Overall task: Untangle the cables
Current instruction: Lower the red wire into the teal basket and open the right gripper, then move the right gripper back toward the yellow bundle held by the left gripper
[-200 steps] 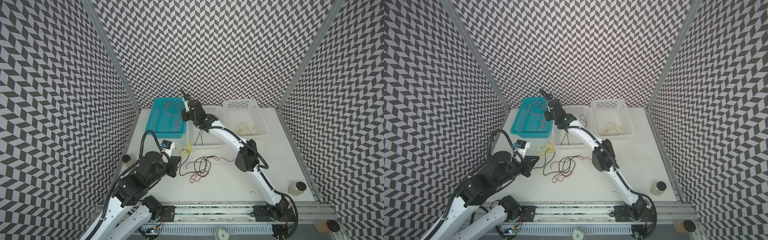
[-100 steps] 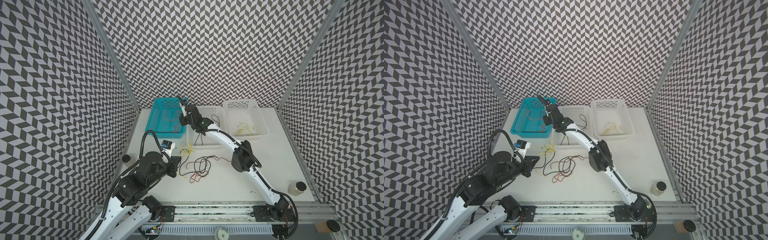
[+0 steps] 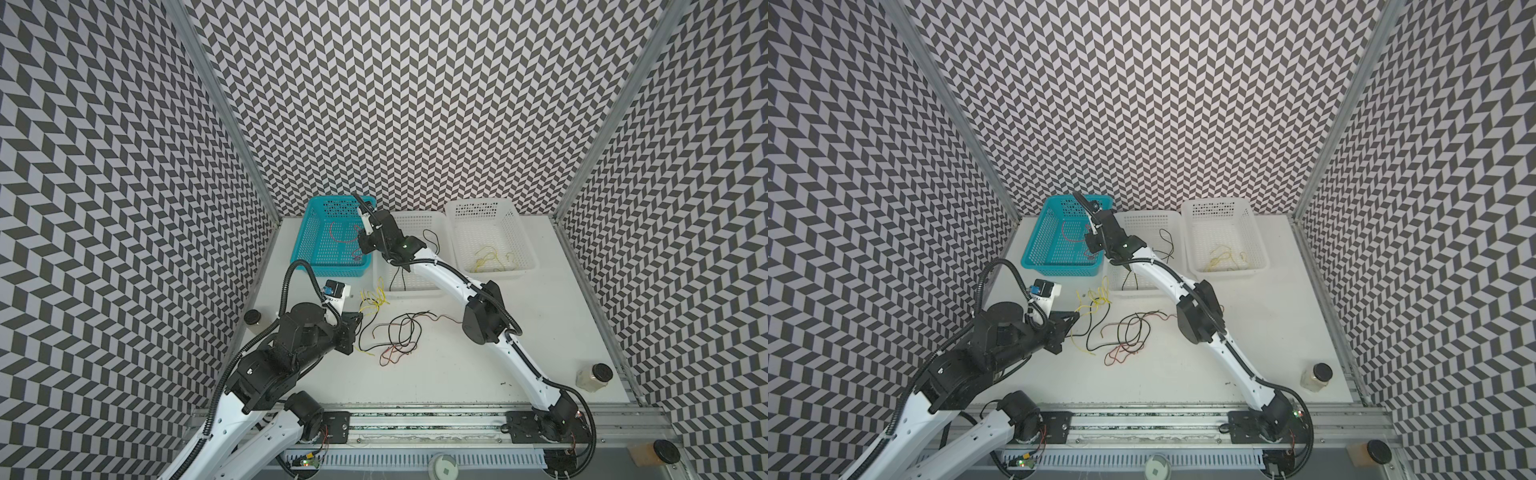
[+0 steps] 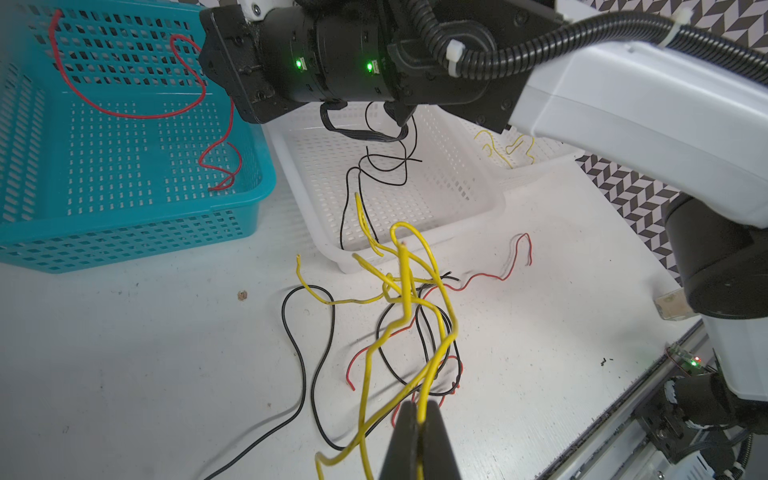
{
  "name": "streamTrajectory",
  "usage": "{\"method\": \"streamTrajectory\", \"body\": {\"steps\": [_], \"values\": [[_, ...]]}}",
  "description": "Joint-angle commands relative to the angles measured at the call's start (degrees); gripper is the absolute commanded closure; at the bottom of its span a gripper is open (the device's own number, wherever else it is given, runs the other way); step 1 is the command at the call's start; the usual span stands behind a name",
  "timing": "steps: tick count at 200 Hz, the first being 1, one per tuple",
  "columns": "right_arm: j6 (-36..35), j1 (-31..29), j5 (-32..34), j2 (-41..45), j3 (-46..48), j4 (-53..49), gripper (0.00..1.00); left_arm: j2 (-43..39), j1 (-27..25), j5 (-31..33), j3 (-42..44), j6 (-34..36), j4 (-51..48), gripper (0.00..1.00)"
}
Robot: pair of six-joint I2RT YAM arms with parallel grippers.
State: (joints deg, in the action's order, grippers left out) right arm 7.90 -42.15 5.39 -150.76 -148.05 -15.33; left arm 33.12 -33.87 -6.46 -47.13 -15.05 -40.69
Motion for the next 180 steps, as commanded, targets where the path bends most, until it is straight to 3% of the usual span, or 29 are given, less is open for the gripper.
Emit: {"method": "streamTrajectory", "body": {"steps": [1, 58, 128, 147, 180], "values": [[-1.3, -0.5, -0.6, 0.1, -2.2, 1.4, 0.86, 0.0, -0.4, 0.4, 0.3, 0.5, 1.3, 1.00], [-1.7, -0.5, -1.9, 1.3, -2.1, 1.7, 0.69, 0.0, -0.4, 0.4, 0.4, 0.5, 1.4, 1.00], [-1.8, -0.4, -5.7, 2.7, -1.9, 0.2, 0.60, 0.0, -0.5, 0.4, 0.4, 0.5, 1.3, 1.00], [-0.9, -0.2, -6.6, 5.5, 0.3, 0.8, 0.58, -0.1, -0.6, 0.6, 0.5, 0.5, 1.4, 1.00], [-0.6, 0.1, -8.0, 14.8, 10.0, 2.6, 0.42, 0.4, -0.6, 0.3, 0.5, 0.5, 1.5, 1.00]]}}
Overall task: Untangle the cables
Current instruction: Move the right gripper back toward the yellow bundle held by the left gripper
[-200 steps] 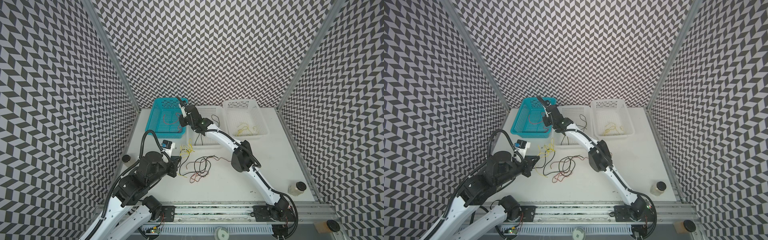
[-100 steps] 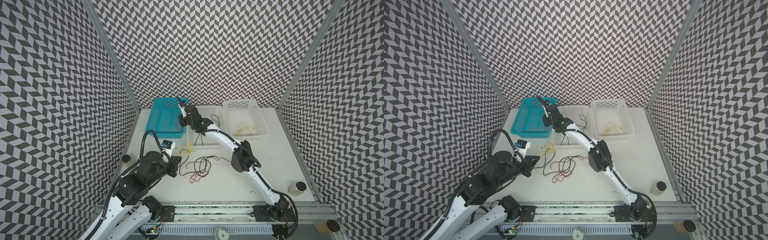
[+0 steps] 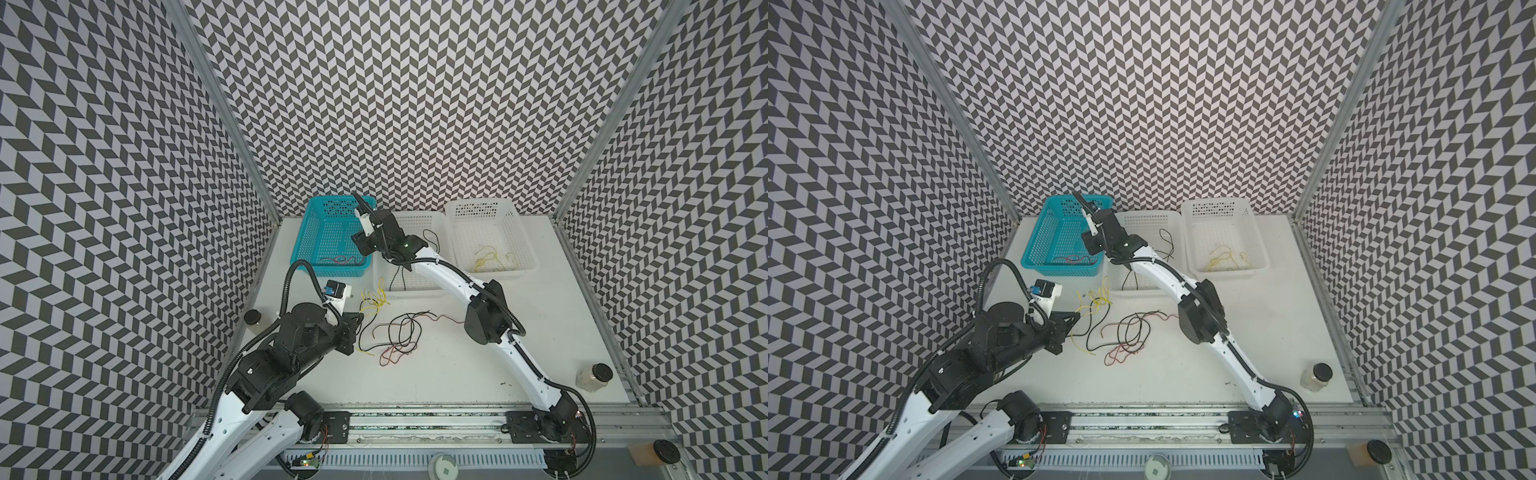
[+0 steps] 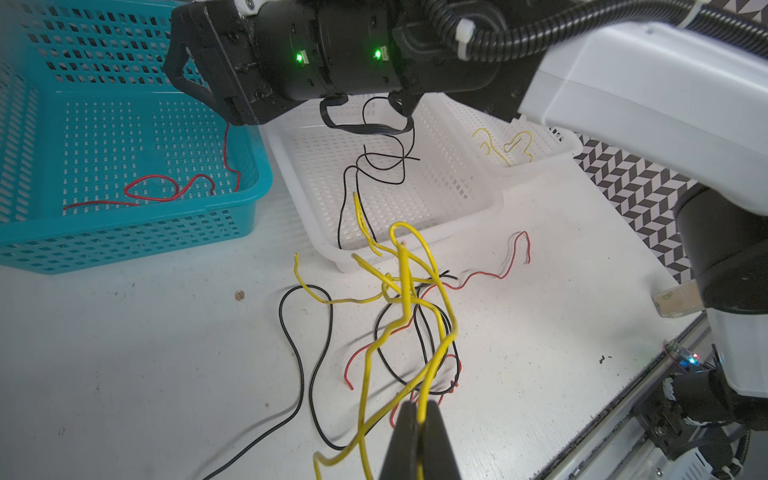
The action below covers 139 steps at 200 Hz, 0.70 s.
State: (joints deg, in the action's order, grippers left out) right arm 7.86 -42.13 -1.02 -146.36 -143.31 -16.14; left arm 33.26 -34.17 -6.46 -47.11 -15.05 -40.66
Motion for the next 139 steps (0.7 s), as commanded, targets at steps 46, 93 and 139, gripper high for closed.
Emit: {"method": "streamTrajectory", "body": {"steps": [46, 93, 139], "values": [[4.2, 1.8, -1.8, 31.9, 32.8, 11.4, 0.31, 0.9, -0.3, -0.5, 0.3, 0.4, 1.6, 1.00], [8.4, 2.9, -5.0, 53.6, 61.3, 18.6, 0.25, 2.6, -0.3, -3.3, -2.0, -0.8, 0.0, 1.00], [9.1, 2.8, -11.6, 74.5, 84.1, 21.8, 0.22, 7.1, -0.3, -14.5, -7.0, -5.1, 0.0, 1.00]]}}
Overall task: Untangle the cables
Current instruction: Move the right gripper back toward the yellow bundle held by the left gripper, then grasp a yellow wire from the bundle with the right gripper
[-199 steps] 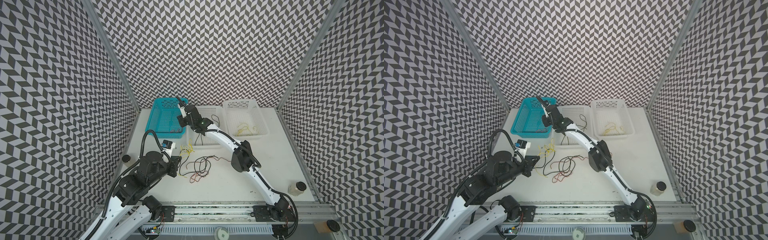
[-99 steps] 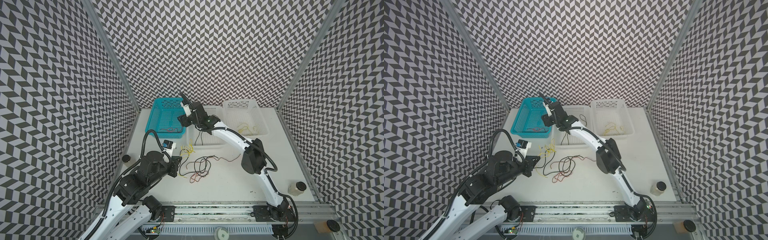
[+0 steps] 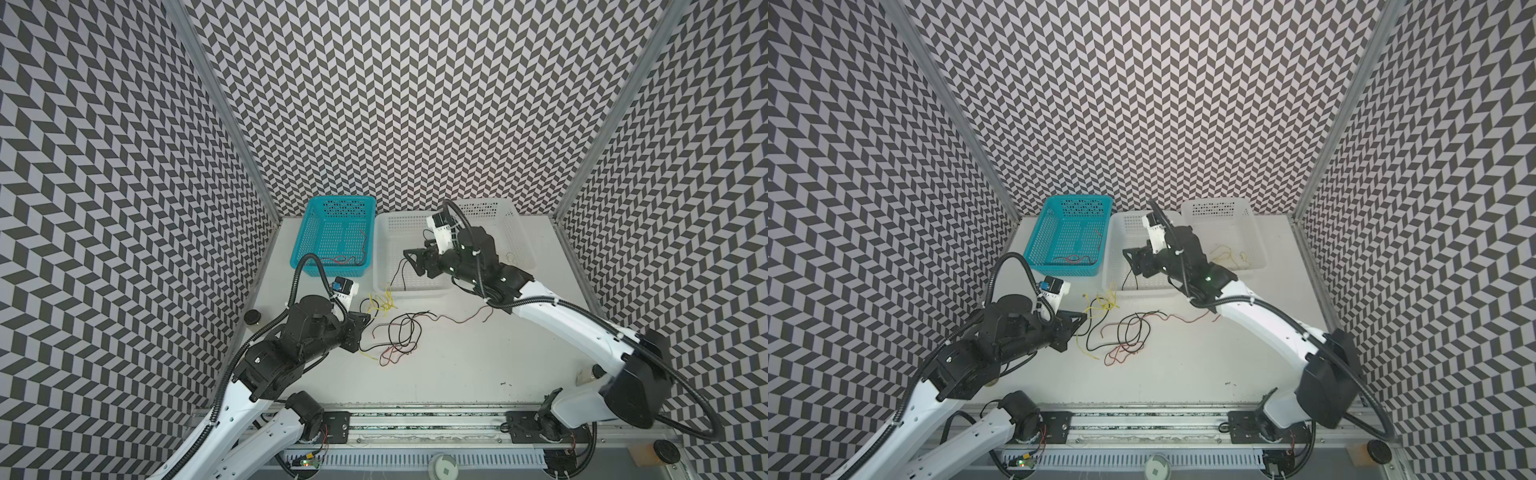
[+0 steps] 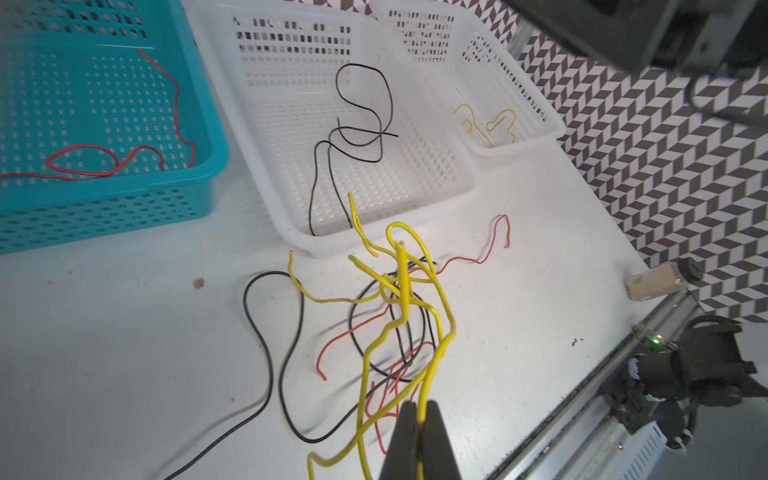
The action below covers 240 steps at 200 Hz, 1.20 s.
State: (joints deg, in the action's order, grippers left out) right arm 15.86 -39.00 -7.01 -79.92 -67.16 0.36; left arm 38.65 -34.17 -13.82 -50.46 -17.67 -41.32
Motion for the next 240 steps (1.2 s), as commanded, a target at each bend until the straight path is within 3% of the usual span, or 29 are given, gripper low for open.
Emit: {"method": "streamTrajectory", "body": {"steps": [1, 19, 59, 80, 122, 152, 182, 231, 240], "values": [[1.1, -0.3, -5.9, 8.4, 8.3, 5.4, 0.22, 1.8, -0.3, -7.3, -3.7, -2.6, 0.6, 1.00], [1.6, -0.7, -10.4, 13.7, 13.7, 4.5, 0.21, 4.3, -0.2, -10.2, -5.5, -2.8, 0.3, 1.00], [2.4, -1.2, -12.0, 22.1, 23.8, 4.0, 0.21, 8.3, -0.2, -13.7, -7.3, -4.1, 1.0, 1.00], [3.7, -2.2, -14.2, 23.5, 25.9, 5.2, 0.21, 10.0, -0.2, -14.8, -6.9, -5.0, 2.4, 1.00], [3.6, -2.6, -11.2, 20.9, 25.6, 4.6, 0.25, 10.9, -0.2, -16.2, -6.9, -5.7, 4.4, 1.00], [5.6, -2.9, -15.6, 15.9, 24.5, 8.7, 0.36, 10.7, -0.4, -16.8, -5.8, -6.6, 5.8, 1.00], [5.1, -3.9, -14.4, 12.9, 23.2, 8.9, 0.44, 10.5, -0.4, -16.7, -5.5, -6.5, 6.0, 1.00], [4.6, -4.0, -10.9, 13.7, 24.0, 9.6, 0.76, 10.2, -0.4, -18.0, -4.1, -6.7, 6.9, 1.00], [5.0, -4.0, -11.0, 13.4, 24.3, 10.5, 0.78, 10.4, -0.4, -18.5, -3.7, -6.9, 7.4, 1.00]]}}
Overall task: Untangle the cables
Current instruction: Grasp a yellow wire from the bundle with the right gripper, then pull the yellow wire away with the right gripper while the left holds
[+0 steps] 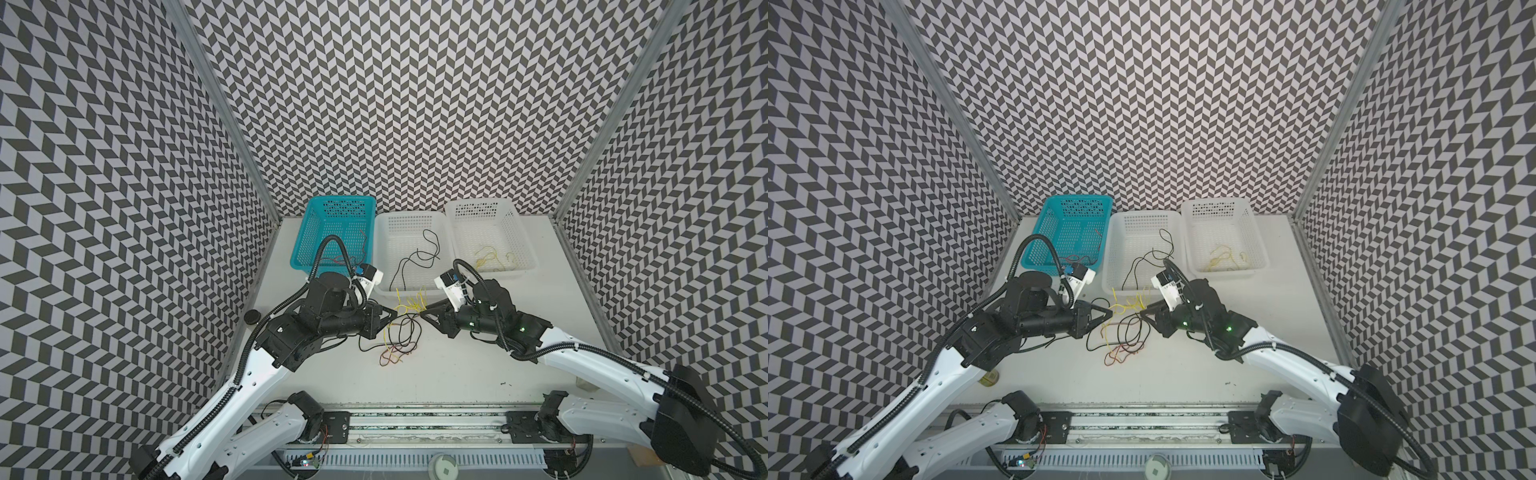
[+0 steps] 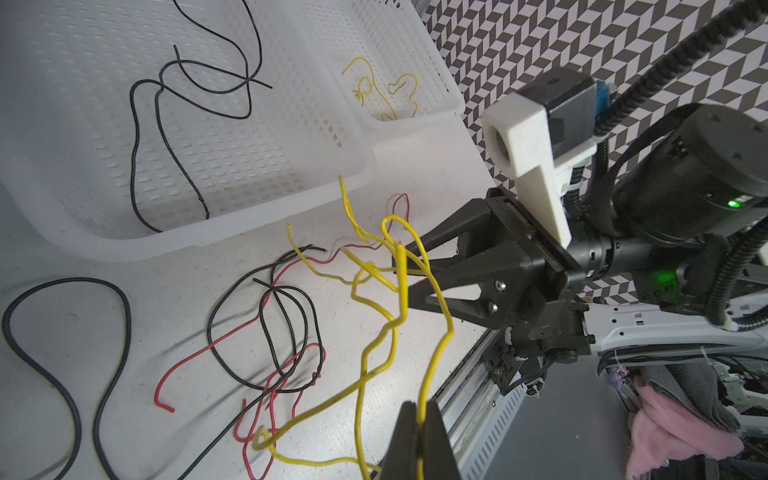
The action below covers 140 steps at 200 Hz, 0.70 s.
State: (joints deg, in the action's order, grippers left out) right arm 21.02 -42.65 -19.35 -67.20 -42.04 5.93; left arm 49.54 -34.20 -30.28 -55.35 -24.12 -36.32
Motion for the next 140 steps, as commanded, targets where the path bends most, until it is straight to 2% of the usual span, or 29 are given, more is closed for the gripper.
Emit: {"method": "streamTrajectory", "body": {"steps": [1, 41, 60, 84, 102, 140], "values": [[-0.2, -0.3, 1.3, 0.6, -0.8, 5.0, 0.78, -0.5, -0.3, -2.1, 1.2, -0.5, 2.4, 1.00], [-0.2, -0.5, 1.6, -0.1, -0.9, 6.1, 0.71, -0.4, -0.5, -2.6, 1.8, -0.5, 2.6, 1.00], [-1.4, -0.8, 2.8, 1.0, -1.2, 5.0, 0.64, -0.6, -0.5, -2.4, 1.8, -0.1, 1.8, 1.00], [-2.6, -0.8, 4.1, 1.9, -1.4, 4.5, 0.63, -0.5, -0.5, -2.6, 1.9, 0.3, 1.1, 1.00], [-3.2, -0.9, 4.8, 1.9, -1.7, 3.9, 0.64, -0.5, -0.5, -2.3, 1.7, 1.0, 0.4, 1.00], [-2.5, -1.5, 2.9, 0.2, -1.9, 6.0, 0.77, -0.9, -0.5, -2.0, 1.2, 1.2, 0.3, 1.00]]}}
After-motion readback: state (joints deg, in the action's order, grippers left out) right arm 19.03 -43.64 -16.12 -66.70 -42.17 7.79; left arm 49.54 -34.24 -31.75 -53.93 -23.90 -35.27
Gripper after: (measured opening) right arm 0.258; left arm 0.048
